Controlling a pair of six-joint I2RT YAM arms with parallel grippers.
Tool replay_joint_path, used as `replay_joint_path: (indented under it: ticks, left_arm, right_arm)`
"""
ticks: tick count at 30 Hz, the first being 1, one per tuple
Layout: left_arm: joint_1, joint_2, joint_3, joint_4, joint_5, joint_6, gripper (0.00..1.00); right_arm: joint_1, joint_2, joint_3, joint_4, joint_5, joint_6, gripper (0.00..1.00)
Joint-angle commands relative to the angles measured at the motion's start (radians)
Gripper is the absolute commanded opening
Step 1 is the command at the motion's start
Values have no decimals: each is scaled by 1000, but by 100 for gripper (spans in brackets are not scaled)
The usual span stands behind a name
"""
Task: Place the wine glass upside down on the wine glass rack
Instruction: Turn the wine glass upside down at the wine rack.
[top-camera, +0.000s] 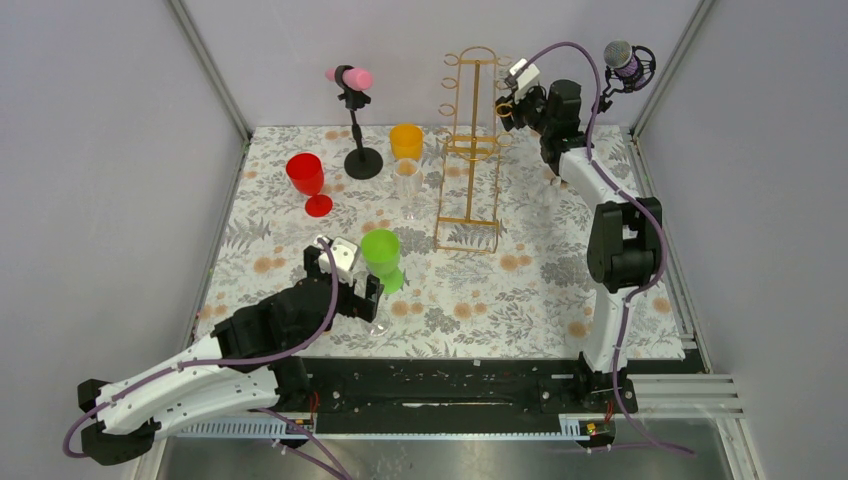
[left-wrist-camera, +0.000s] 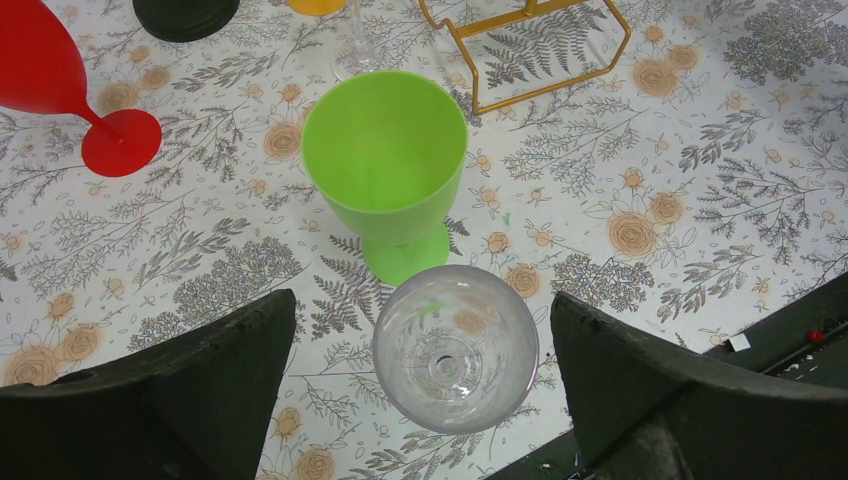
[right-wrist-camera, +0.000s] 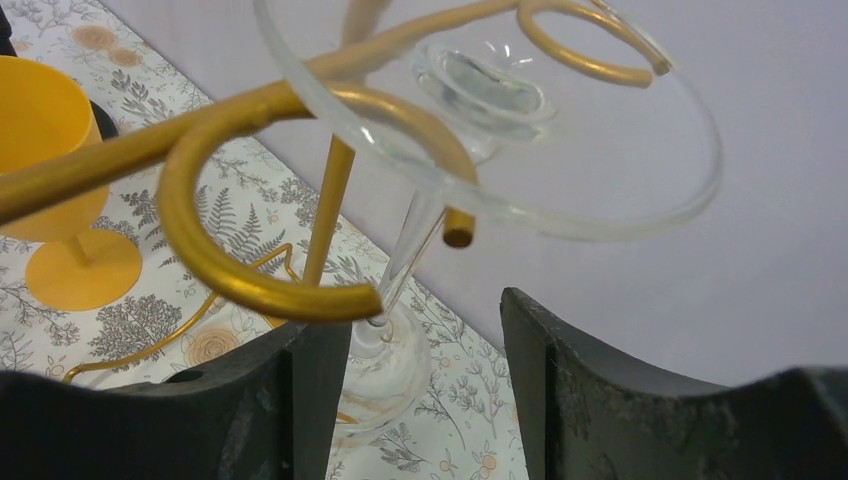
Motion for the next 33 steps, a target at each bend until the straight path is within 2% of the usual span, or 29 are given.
replay_joint_path:
  ticks: [1,22,33]
  left_arm:
    - [5,-10,42,37,15,12,99]
    - [4,-11,40,40,15,14,99]
    - [5,-16,41,42,17,15,99]
  right_arm:
    - [-1,-75,-25,62,7,15,64]
    - [-42,-183,-241,267,-24,164,64]
    - [-44,-305,-430,410,38,265,63]
